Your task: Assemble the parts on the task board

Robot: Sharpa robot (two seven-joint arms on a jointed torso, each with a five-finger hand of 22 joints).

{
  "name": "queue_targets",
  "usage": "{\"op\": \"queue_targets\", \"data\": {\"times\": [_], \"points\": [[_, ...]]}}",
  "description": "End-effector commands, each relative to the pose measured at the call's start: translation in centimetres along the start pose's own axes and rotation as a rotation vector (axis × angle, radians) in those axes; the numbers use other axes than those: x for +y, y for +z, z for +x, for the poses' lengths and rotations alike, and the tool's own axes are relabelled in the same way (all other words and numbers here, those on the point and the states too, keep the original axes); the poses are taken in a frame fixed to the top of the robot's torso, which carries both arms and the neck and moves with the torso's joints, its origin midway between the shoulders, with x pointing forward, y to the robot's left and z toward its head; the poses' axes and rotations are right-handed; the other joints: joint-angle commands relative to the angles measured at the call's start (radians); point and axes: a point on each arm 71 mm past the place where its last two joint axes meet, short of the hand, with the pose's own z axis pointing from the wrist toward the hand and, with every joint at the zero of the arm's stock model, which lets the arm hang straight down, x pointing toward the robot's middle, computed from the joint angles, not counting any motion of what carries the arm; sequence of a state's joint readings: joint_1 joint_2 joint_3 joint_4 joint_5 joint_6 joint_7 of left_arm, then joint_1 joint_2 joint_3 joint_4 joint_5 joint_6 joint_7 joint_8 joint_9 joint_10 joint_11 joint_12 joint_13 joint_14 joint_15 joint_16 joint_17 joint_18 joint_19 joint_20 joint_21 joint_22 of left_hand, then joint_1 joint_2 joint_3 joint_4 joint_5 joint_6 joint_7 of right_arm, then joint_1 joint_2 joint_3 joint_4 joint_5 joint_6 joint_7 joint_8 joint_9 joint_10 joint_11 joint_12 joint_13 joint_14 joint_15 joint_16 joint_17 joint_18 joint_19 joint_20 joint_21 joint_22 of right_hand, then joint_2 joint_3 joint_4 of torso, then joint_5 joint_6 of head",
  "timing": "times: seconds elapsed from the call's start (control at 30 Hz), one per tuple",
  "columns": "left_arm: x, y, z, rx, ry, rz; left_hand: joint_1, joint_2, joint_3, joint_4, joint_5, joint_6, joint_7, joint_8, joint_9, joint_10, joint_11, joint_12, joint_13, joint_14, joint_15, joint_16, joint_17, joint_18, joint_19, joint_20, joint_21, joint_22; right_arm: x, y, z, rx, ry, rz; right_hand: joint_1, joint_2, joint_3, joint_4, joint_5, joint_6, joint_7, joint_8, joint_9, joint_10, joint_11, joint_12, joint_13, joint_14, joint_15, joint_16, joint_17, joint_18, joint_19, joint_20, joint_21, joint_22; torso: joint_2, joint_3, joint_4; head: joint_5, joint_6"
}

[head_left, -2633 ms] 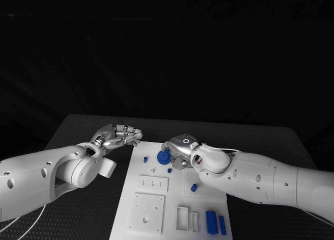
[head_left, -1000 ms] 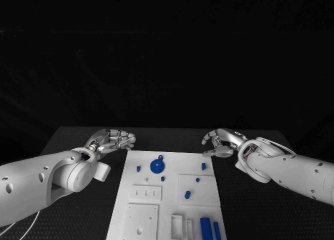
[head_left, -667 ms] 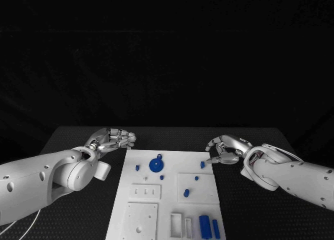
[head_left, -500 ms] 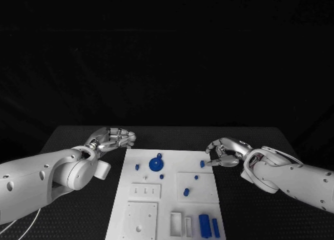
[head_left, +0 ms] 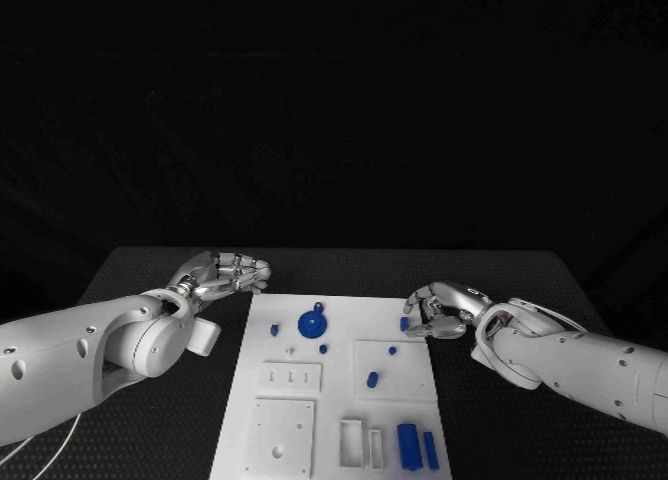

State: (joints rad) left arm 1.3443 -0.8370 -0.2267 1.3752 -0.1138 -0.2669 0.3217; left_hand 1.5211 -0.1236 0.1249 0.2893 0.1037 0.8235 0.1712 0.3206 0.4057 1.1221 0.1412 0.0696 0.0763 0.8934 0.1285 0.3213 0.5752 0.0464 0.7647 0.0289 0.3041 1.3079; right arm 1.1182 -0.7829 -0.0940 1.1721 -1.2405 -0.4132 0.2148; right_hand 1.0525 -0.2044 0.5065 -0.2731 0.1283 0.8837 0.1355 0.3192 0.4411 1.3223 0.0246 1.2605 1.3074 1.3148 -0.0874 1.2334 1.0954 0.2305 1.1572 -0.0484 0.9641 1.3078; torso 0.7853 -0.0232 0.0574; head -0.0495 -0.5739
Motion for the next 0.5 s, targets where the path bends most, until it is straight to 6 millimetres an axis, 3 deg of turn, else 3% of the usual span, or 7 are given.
{"op": "queue_targets", "data": {"times": [0.03, 0.27, 0.5], "points": [[-0.11, 0.04, 0.29, 0.018, -0.011, 0.013, 0.004, 0.007, -0.007, -0.001, -0.005, 0.003, 0.002, -0.004, -0.001, 0.001, -0.004, 0.001, 0.001, -0.003, 0.000, -0.007, 0.001, 0.019, -0.004, -0.001, -0.004, 0.019, -0.06, 0.05, 0.48, 0.003, -0.011, -0.012, 0.014, -0.001, 0.007, 0.001, -0.006, 0.009, -0.001, -0.005, -0.002, -0.002, -0.001, -0.003, 0.020, -0.004, 0.002, -0.006, 0.001, 0.031, 0.000, 0.000, -0.004, 0.005, 0.000, -0.0004, 0.0000, 0.003, -0.003], [-0.08, 0.02, 0.18, 0.015, -0.010, 0.011, 0.004, 0.007, -0.008, 0.000, -0.005, 0.003, 0.002, -0.004, -0.001, 0.001, -0.004, 0.001, 0.001, -0.003, 0.000, -0.007, 0.002, 0.019, -0.004, -0.001, -0.004, 0.019, -0.27, 0.28, 0.93, 0.006, -0.018, -0.004, 0.027, 0.004, 0.021, 0.006, -0.019, 0.011, -0.001, -0.008, -0.005, -0.001, -0.001, -0.002, 0.019, -0.003, 0.002, -0.006, 0.001, 0.031, 0.001, 0.001, -0.004, 0.005, -0.001, -0.0023, -0.0011, 0.005, -0.007], [-0.06, 0.02, 0.20, 0.016, -0.010, 0.010, 0.004, 0.007, -0.008, 0.000, -0.005, 0.003, 0.002, -0.004, -0.001, 0.001, -0.004, 0.001, 0.001, -0.003, 0.000, -0.007, 0.002, 0.019, -0.004, -0.001, -0.004, 0.019, -0.34, 0.60, 1.13, 0.005, -0.025, 0.001, 0.051, 0.007, 0.056, 0.022, -0.060, 0.017, -0.003, -0.011, -0.010, 0.001, -0.003, -0.001, 0.018, -0.002, 0.001, -0.007, 0.002, 0.031, 0.002, 0.003, -0.005, 0.006, -0.001, -0.0026, -0.0005, 0.004, -0.006]]}}
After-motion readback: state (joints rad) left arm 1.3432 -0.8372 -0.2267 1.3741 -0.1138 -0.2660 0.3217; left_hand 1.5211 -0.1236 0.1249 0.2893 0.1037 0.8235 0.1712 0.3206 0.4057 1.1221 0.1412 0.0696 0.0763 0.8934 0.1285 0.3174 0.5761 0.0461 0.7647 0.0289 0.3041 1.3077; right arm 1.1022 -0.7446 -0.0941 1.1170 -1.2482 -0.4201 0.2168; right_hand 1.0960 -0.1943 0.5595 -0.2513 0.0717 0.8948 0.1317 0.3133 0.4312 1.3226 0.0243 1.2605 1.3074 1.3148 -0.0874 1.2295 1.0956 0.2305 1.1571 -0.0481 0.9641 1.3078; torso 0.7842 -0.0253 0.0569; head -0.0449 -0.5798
